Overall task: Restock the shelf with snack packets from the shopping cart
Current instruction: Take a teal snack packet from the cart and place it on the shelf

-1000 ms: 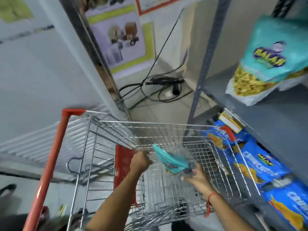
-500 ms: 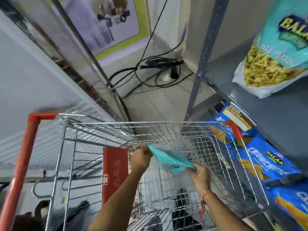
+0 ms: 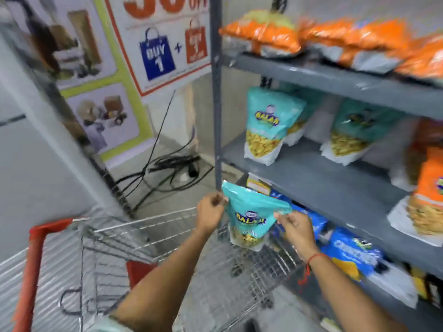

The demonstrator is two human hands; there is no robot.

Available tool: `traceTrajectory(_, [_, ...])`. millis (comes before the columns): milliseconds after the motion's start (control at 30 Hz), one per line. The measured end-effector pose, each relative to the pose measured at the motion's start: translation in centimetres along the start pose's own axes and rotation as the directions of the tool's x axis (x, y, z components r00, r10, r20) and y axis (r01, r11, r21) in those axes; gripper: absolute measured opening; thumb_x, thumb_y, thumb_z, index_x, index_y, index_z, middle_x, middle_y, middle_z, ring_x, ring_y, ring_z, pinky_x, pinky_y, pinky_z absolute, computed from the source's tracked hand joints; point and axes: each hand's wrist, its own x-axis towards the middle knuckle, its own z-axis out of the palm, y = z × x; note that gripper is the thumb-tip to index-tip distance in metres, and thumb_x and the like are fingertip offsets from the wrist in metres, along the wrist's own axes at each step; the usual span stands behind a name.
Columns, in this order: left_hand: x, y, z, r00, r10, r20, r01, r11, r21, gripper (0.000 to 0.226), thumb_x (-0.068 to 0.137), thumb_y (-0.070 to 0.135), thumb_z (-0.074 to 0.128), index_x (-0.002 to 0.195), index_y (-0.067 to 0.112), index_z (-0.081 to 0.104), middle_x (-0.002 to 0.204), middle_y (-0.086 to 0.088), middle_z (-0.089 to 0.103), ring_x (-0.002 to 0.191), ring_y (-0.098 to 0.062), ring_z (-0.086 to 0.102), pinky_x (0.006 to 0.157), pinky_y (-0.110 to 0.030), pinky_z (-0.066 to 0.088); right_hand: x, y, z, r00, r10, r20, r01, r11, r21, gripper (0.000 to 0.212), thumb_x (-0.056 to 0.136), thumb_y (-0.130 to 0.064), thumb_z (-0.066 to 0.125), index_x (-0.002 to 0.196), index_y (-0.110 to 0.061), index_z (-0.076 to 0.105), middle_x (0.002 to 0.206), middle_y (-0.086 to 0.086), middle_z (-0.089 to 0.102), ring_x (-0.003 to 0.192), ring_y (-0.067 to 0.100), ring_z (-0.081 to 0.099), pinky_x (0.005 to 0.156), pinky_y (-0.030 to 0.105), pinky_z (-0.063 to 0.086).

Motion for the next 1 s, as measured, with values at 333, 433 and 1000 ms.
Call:
traceTrajectory(333, [0.6, 24.2, 1.4, 0.879, 0.444, 0.174, -0.408, 0.889, -0.208, 0.012, 0.063, 0.031, 0.069, 0.057, 0.021, 0.065, 0.059, -0.003, 0.061, 0.069, -0.018, 0.055, 0.071, -0.037, 0.046, -3.3, -18.1, -16.2, 0.881, -0.292, -0.373, 0.339, 0.938, 0.067, 0.026, 0.086, -0.014, 0.065, 0.061, -0.008, 0.057, 0.047, -0.010, 0.057, 0.042, -0.006, 0.045, 0.047, 0.016, 0.038])
traceTrajectory(433, [-0.6, 29.6, 2.3, 0.864, 0.476, 0.164, -0.446, 0.875, -0.185, 0.019, 0.066, 0.023, 0.069, 0.050, 0.033, 0.068, 0.053, 0.008, 0.066, 0.071, -0.025, 0.069, 0.073, -0.043, 0.056, -3.7, -20.6, -20.1, 0.835, -0.328, -0.441, 0.367, 0.930, 0.004, 0.027, 0.086, -0.021, 0.065, 0.071, 0.002, 0.063, 0.054, -0.007, 0.059, 0.044, -0.003, 0.044, 0.051, 0.023, 0.037])
traceTrajectory(1000, [1.3, 29.5, 8.2, 0.916, 0.369, 0.159, -0.344, 0.924, -0.164, 0.012, 0.074, 0.022, 0.070, 0.062, 0.021, 0.069, 0.072, -0.011, 0.076, 0.073, -0.029, 0.073, 0.075, -0.048, 0.061, -0.9, -18.8, -22.2, 0.846, -0.201, -0.493, 0.209, 0.977, -0.040, 0.022, 0.084, -0.022, 0.067, 0.068, -0.008, 0.068, 0.063, 0.002, 0.064, 0.060, 0.014, 0.055, 0.061, 0.029, 0.044])
